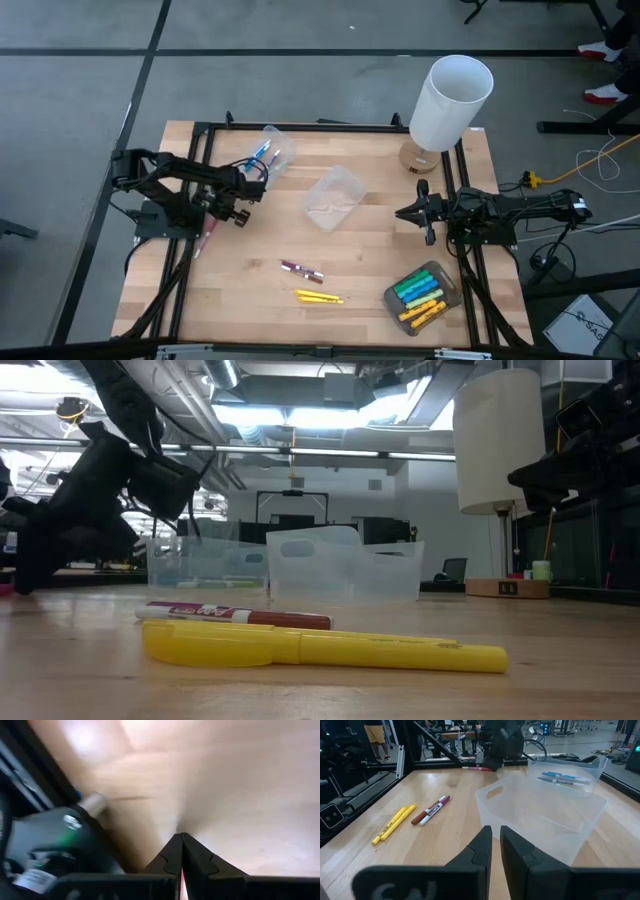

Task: Pick & Place Markers
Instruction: Put the pink marker into the transparent bin

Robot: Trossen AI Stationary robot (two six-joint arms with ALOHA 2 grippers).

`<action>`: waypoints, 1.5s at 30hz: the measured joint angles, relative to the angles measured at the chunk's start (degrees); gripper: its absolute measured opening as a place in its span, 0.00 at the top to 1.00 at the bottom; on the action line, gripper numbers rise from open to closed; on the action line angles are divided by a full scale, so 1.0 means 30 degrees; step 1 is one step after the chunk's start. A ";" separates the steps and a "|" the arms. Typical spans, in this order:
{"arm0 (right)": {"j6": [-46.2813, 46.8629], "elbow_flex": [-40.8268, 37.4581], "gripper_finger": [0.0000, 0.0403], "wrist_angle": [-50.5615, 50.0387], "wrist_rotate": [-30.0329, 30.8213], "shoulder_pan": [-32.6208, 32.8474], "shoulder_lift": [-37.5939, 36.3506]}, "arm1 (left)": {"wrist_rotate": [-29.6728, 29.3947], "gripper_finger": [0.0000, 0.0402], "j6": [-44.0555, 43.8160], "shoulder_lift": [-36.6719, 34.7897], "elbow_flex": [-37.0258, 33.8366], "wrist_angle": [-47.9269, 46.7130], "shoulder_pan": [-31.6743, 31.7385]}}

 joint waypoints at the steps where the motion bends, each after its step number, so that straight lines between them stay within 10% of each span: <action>1: 0.0000 -0.0001 0.90 0.0001 0.0000 -0.0001 0.0000 | 0.0245 1.00 -0.0363 0.0000 0.0042 0.0118 -0.0329; 14: 0.0000 0.0000 0.90 0.0000 0.0000 0.0005 0.0000 | 0.2612 1.00 -0.5484 0.0000 0.1641 0.3014 -0.4930; 37: 0.0000 -0.0005 0.90 0.0000 0.0000 0.0001 0.0000 | -0.1704 0.98 -0.6139 0.0000 0.7388 0.3045 -1.1339; 45: 0.0000 0.0000 0.90 0.0007 0.0000 0.0005 0.0000 | -0.1157 0.82 -0.7825 0.0000 0.7308 0.2892 -1.2757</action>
